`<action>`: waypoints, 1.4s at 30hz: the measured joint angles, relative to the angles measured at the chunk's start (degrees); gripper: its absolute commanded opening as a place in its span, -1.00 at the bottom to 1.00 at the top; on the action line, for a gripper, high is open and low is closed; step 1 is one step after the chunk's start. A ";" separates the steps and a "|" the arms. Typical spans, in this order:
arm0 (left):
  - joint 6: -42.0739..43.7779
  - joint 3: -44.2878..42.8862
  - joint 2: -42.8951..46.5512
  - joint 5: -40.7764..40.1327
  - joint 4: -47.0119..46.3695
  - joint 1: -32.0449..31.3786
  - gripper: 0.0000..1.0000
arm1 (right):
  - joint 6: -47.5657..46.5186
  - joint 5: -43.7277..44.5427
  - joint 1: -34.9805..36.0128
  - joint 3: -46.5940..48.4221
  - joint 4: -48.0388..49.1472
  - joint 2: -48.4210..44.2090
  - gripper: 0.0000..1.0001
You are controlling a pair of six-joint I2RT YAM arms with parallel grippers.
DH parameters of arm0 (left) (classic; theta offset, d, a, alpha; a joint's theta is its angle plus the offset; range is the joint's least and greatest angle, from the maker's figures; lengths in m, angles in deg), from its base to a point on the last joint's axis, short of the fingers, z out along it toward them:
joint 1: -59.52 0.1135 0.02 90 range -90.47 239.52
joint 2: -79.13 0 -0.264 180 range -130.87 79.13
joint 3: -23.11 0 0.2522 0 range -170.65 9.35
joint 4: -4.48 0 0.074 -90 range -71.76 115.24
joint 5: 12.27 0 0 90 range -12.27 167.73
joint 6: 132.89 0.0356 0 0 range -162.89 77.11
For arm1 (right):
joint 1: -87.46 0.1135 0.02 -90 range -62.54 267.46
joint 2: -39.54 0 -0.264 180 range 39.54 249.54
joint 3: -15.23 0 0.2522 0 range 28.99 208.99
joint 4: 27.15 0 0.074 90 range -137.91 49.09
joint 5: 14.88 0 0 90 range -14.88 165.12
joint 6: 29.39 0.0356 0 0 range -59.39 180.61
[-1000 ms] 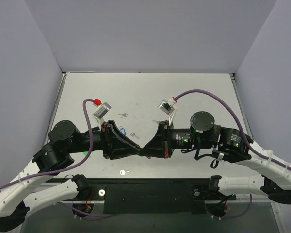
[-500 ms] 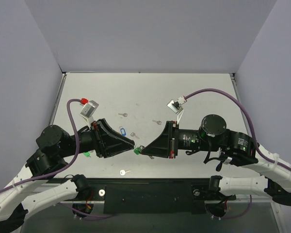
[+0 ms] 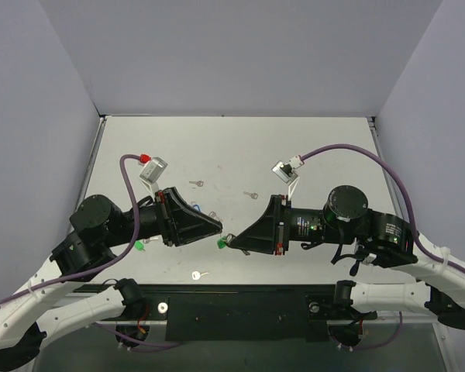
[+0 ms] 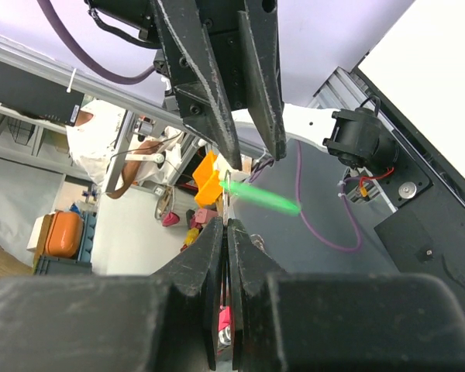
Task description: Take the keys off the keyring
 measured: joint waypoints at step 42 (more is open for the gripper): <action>6.32 -4.33 -2.69 4.39 4.76 -0.68 -0.08 | -2.84 2.23 1.49 -0.09 -3.34 -0.09 -1.00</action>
